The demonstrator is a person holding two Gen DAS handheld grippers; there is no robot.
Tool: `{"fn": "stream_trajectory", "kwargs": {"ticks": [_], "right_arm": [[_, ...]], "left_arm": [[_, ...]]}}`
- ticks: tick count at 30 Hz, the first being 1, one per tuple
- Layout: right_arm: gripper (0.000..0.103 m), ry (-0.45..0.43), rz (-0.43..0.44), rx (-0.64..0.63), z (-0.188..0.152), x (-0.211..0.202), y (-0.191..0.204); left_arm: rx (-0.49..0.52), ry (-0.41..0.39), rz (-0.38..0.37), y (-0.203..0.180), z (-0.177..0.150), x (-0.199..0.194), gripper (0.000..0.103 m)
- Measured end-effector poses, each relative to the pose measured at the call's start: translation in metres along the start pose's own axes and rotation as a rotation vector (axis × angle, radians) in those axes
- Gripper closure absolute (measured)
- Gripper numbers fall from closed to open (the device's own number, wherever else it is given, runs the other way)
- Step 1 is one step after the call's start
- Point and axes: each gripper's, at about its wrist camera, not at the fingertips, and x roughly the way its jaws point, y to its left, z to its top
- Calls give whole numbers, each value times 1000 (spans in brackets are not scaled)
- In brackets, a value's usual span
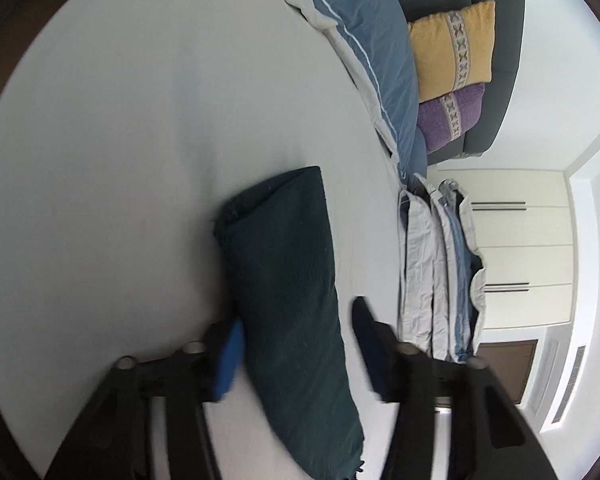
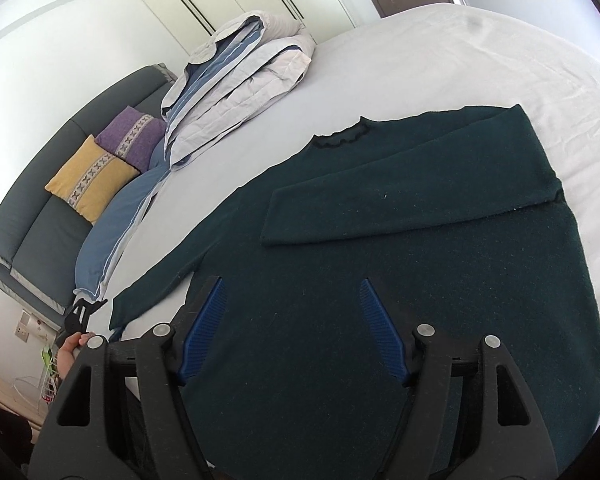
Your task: Fold small clothes
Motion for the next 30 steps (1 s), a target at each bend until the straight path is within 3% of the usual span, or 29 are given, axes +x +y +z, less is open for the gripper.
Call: {"fn": "stream_trajectory", "kwargs": {"ticks": [2,4,9,12,16,19,22,24,25,26,29,30], "right_arm": [[39,-4,-6,-1,0,-3,-4],[40,-7,-7,5,-1,-8,-12],[46,-15,-17,48,-8,-16,-36],[46,-34,-27,85,-13,-25,-55],[46,-59,-41,140,-19,-36,-81],[46,-79,-59,175,-22,-45,-101],[46,-92,-77,208,-24,-53,-119],[46,-92,-97,220,-24,-56,-131],[46,-90,-106,223,-24,-57,-135],[46,-89,-109,224,-22,-57,-138],[46,-88,-108,222,-16,-52,-144],[46,-86,-104,223,-13,-49,-144]], "left_arm": [[18,23,30,-4,1,6,86],[88,22,49,-14,-7,3,94],[399,43,49,-90,-69,6,95],[662,92,8,-147,-141,12,95],[1086,187,-33,-202,-280,27,95],[1353,242,-70,-204,-391,40,95],[1496,293,-57,-186,-462,55,92],[1565,355,-29,-165,-495,69,70],[1582,384,-2,-155,-504,77,50],[1589,389,28,-146,-508,80,40],[1581,368,37,-134,-499,78,22],[1581,369,40,-134,-496,79,22]]}}
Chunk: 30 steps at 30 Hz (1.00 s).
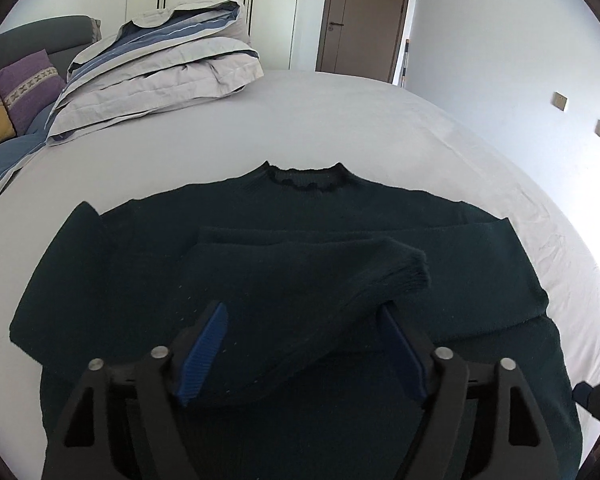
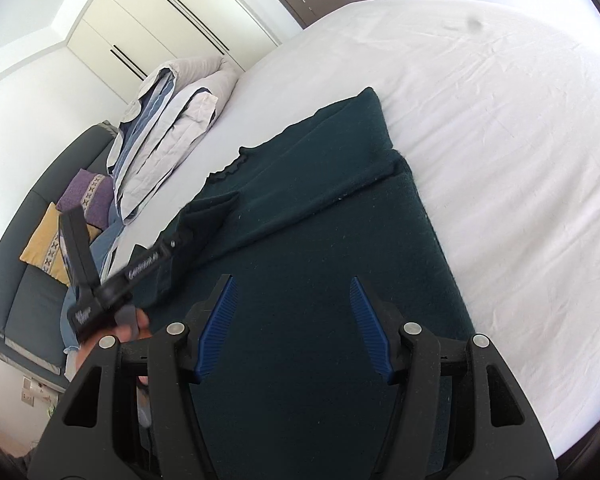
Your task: Fold small clothes
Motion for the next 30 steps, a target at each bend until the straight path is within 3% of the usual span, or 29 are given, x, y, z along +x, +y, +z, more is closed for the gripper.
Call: {"fn": "stream_trajectory", "kwargs": {"ticks": [4,7,11,17,19,20,23,27,30], "right_arm": [[46,26,47,-28,19,30,21],[45,79,93,-50,33,63,51],[45,128,70,-119,51,106,91],[46,267,-61,-178,69,185,115],[69,307,-93,-219,67,203,120],[86,312,-117,-245,65,207,124],[97,271,-136,-299,65,201,134],[97,125,-146,-400,78,169,155],[97,50,-144,-407,93,151,156]], "left_arm": [[-32,-12,-44,17,-13,-24,21],[-81,-48,-80,32,-25,-53,13],[-144,-75,-88,67,-32,-75,13],[-278,-97,-36,137,-31,-96,14],[-299,-105,-23,153,-30,-98,14],[-310,-106,-12,162,-28,-97,14],[-371,-101,-1,186,-27,-92,15],[-437,-83,11,211,-23,-80,21],[-455,-70,26,223,-16,-70,21]]}}
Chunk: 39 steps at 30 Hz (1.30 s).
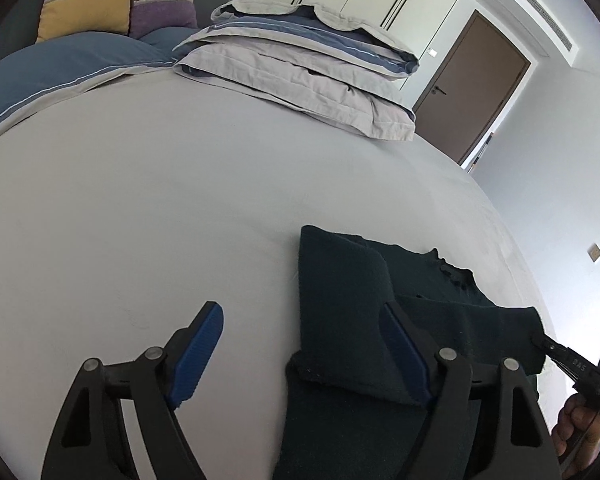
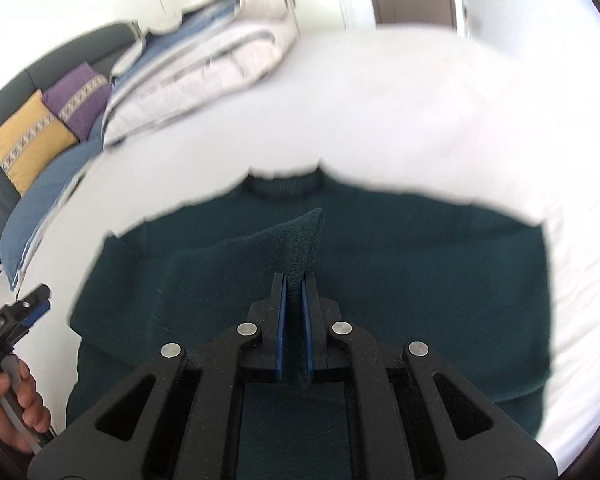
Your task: Fold small clothes
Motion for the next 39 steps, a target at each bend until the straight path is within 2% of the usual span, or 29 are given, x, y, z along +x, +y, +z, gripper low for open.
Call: {"fn": "stream_trajectory", "kwargs": {"ticks": [7,13,16,18,19,20,21,26,30,34,36,39], "right_arm": [[97,51,-17,78,-9,22,-43],[97,119,-14,54,-16,52,-49],[97,121,-1,68,-27,58,-54],[97,122,-1,54,-31,58,-52],[97,124,-4,45,-32,58,-51],[97,126,-10,40,-33,58,-49],[97,128,-14,38,-33,58,-48],[97,125,-33,57,-35,54,-51],[97,108,-18,98,-40,46,-52],[97,141,-28,76,-47,53,-52],[97,152,-20,81,-47,58,-55],[93,148,-7,83,-43,56,-54]], "left_arm": [[44,124,56,-2,12,54,22],[85,142,96,-13,28,89,23],[108,156,100,-24,36,102,32],[141,172,109,-33,40,112,33],[162,186,120,-37,41,119,41],[174,202,131,-40,40,126,56],[175,218,135,-39,39,133,61],[208,183,166,-36,37,140,83],[233,167,167,-33,36,141,89],[267,164,184,-32,37,143,90],[280,156,192,-34,37,139,90],[261,134,159,-35,34,114,90]]}}
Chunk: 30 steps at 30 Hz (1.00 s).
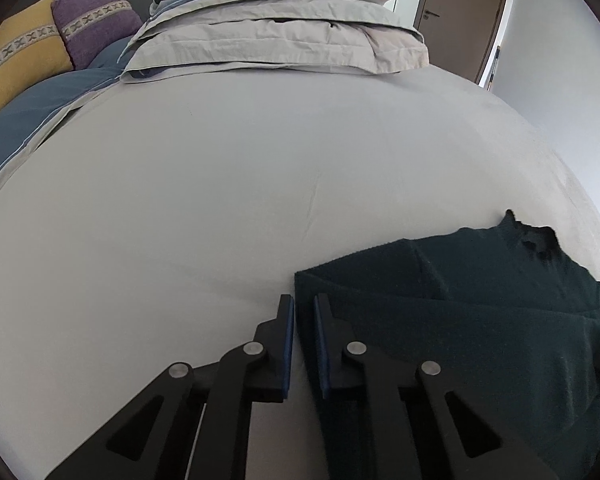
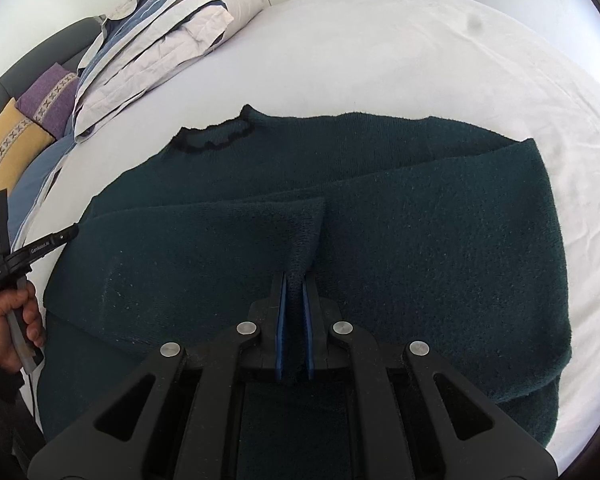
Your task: Fold small clothes
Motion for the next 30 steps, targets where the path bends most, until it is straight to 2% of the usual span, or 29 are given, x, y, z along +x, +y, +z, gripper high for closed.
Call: {"fn": "stream_trajectory", "kwargs": {"ticks": [3,4,5,6,9,11,14,16,23,30], "right_arm": [[89,4,25,14,0,-5,-1],[88,3,42,24,-1,-7,-2],[85,4,56,38,-1,-8,-3],[81,6,66,48,-1,-8,-4],[80,15,54,40,-2,-7,0],[80,32,36,26,-2,-3,2],[90,37,28,50,0,-2,-4],[92,36,34,77,2,-5,-8],[93,61,29,63,-1,-9,2],[97,31,-19,74,2,-5,-8]], "left_arm": [[4,-51,-44,1,-13,-37,84],[18,-65,-53,-2,-21,-49,79],[37,-63,-56,-5,-29,-55,69],[51,-55,-57,-8,-34,-56,66],[100,-12,-9,-16,-54,-43,65],[93,18,-1,-14,-62,-30,63],[124,14,55,-16,-62,-25,63],[146,6,94,-18,-64,-25,63],[140,-4,170,-16,-65,-21,64],[160,-9,193,-18,-67,-18,64]]}}
